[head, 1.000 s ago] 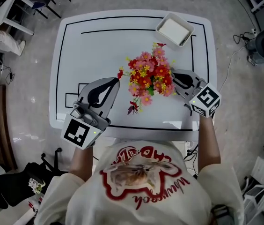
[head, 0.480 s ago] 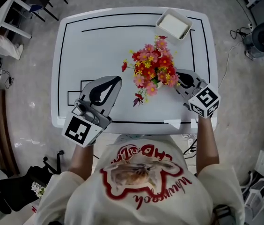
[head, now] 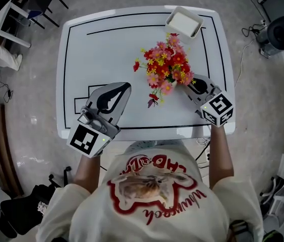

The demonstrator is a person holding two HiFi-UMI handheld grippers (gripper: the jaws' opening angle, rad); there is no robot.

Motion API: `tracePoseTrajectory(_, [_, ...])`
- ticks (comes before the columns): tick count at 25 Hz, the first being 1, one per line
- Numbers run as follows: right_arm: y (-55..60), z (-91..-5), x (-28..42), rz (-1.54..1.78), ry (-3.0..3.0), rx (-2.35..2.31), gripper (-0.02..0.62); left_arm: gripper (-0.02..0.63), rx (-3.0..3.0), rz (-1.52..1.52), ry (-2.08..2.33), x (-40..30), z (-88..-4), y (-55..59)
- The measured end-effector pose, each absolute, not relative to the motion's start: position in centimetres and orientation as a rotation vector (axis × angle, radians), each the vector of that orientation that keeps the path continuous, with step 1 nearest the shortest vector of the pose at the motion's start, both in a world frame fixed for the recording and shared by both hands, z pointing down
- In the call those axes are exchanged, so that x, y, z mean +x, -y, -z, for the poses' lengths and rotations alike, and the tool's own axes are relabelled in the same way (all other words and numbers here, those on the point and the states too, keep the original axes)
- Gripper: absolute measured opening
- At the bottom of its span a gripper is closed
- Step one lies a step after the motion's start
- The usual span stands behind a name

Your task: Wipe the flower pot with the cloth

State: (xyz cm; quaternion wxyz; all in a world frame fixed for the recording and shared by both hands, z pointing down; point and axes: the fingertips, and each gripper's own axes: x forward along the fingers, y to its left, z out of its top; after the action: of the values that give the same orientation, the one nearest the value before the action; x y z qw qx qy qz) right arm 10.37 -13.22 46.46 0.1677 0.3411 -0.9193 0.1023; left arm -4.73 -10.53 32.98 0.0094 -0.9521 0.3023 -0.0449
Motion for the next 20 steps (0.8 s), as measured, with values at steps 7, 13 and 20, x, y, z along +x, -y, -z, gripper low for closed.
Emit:
tracePoseTrajectory(7, [12.6,-46.5,10.1,-0.299,2.562,1.113,0.044,0.003,-2.996,0.132,-0.917,-5.7,-33.4,9.6])
tracePoseTrajectory(13, [11.7,-46.4,9.8,-0.336,2.543,1.213,0.044,0.003,-2.995,0.104,-0.89,-5.7,-33.1,9.1])
tracePoseTrajectory(20, [10.8,-46.3,9.1,-0.385,2.521,1.306,0.044,0.003,-3.013,0.113,-0.872,-6.0,-33.7,8.2])
